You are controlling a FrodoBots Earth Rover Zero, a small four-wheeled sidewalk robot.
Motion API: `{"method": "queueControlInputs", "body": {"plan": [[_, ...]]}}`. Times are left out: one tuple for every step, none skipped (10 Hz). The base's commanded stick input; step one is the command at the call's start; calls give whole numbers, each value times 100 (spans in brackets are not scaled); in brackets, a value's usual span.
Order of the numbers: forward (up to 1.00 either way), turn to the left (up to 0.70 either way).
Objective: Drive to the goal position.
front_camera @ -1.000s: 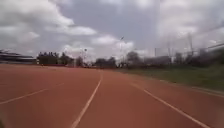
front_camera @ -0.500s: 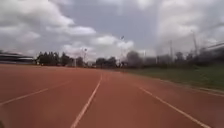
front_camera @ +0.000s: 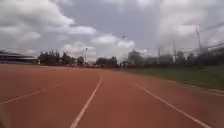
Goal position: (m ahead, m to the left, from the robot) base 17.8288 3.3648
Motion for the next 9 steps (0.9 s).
{"method": "queueControlInputs", "body": {"plan": [[70,0],[70,0],[70,0],[70,0],[70,0],[70,0],[70,0],[70,0],[70,0]]}}
